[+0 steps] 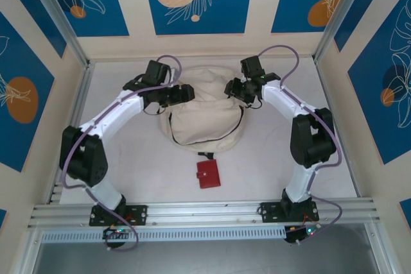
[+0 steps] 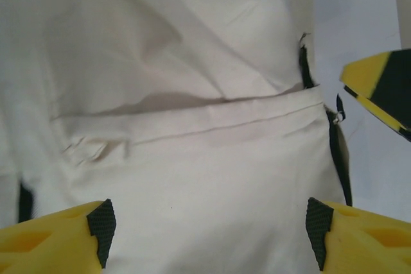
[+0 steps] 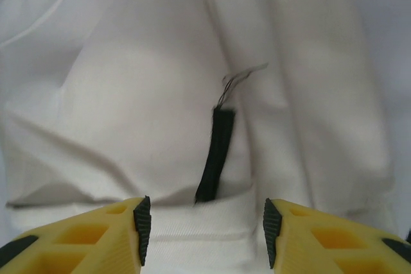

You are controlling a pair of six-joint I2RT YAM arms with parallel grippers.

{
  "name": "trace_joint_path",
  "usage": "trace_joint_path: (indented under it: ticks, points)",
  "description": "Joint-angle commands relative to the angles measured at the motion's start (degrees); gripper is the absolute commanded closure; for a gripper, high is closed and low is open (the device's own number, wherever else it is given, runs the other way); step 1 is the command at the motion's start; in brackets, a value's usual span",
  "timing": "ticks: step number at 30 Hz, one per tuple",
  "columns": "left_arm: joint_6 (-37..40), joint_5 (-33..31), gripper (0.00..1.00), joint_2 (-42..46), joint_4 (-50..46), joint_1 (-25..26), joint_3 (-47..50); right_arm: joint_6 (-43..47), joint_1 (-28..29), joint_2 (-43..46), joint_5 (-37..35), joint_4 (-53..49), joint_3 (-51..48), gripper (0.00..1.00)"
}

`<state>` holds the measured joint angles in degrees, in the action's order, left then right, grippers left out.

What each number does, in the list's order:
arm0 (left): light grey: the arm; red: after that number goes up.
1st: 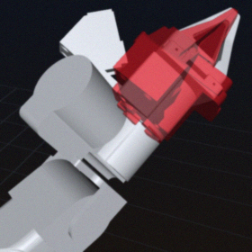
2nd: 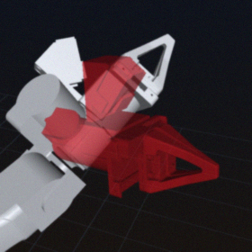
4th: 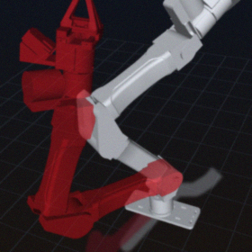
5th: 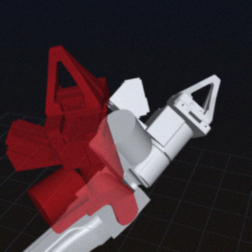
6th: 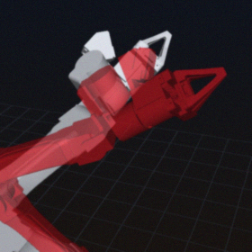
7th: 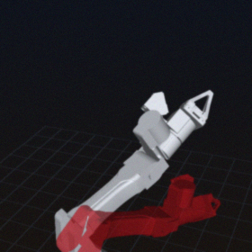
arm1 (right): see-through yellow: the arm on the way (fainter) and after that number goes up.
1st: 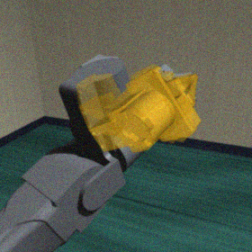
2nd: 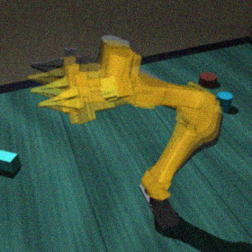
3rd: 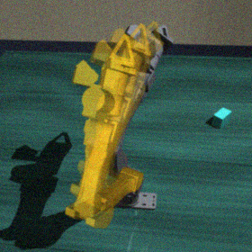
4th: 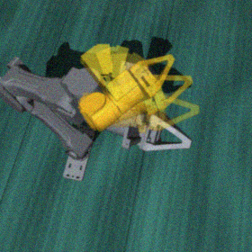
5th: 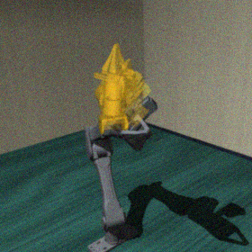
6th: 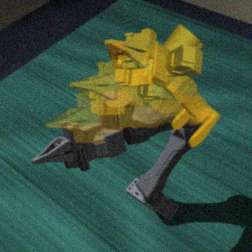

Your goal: Pack the student bag

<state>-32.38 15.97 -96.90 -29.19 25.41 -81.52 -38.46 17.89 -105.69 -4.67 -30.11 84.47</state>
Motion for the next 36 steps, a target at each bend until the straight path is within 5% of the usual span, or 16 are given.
trace_joint_path:
  ticks: [1,10,21,36]
  points:
    - [0.09,-0.52,0.25,-4.70,1.47,1.04,-4.93,-0.43,-1.06,-4.34,1.58,-3.19,5.20,0.51]
    - [-0.51,1.58,0.46,-14.69,1.99,2.17,-14.36,0.75,-1.21,-11.61,5.64,-5.51,11.41,0.63]
    - [0.29,4.40,0.51,-16.96,1.76,2.15,-15.87,3.26,0.47,-7.40,5.70,-5.97,10.60,0.95]
    - [1.28,6.10,0.60,-15.88,4.28,2.28,-12.41,4.05,3.94,-0.97,19.56,3.22,3.97,0.99]
